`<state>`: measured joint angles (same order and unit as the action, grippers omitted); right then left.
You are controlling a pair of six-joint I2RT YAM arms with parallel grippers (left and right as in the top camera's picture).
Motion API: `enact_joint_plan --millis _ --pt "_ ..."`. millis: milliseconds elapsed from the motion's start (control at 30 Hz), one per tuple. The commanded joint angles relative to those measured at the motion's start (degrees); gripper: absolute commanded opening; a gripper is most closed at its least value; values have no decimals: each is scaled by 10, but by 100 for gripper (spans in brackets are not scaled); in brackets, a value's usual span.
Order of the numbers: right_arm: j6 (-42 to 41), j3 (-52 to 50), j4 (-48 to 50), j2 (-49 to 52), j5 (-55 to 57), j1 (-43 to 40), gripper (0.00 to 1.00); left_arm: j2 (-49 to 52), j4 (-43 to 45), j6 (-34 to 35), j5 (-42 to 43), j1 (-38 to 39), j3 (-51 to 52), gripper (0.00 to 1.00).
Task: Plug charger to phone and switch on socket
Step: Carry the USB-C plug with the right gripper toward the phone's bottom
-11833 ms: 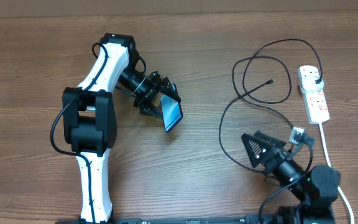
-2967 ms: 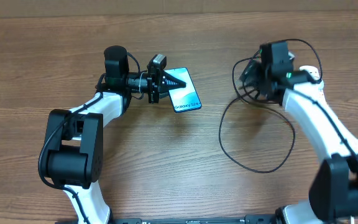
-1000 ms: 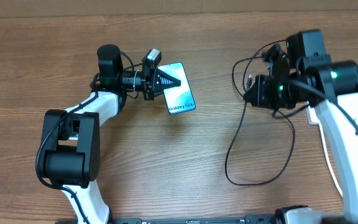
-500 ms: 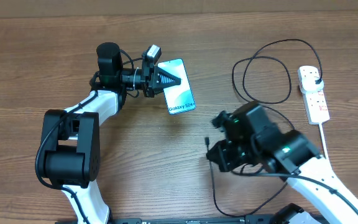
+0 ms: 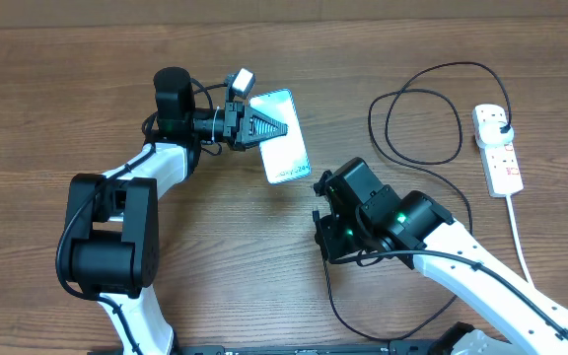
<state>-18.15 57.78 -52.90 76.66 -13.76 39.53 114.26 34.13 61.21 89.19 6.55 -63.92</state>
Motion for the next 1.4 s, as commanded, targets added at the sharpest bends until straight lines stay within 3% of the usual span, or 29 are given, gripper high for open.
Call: enact_joint_plan --millis 0,233,533,833,1367 --pt "24 33 4 -4 12 14 4 -2 -5 -23 13 2 -15 4" --pt "23 48 19 -1 38 30 4 -2 -129 -12 -11 2 -15 4" --pt "37 72 20 23 42 32 4 -2 -129 -36 -22 2 -15 4" --pt "67 158 -55 91 60 32 4 -2 -132 -58 -21 2 -15 4" --pt "93 159 -59 108 54 33 4 -2 -179 -59 -10 2 -15 4"
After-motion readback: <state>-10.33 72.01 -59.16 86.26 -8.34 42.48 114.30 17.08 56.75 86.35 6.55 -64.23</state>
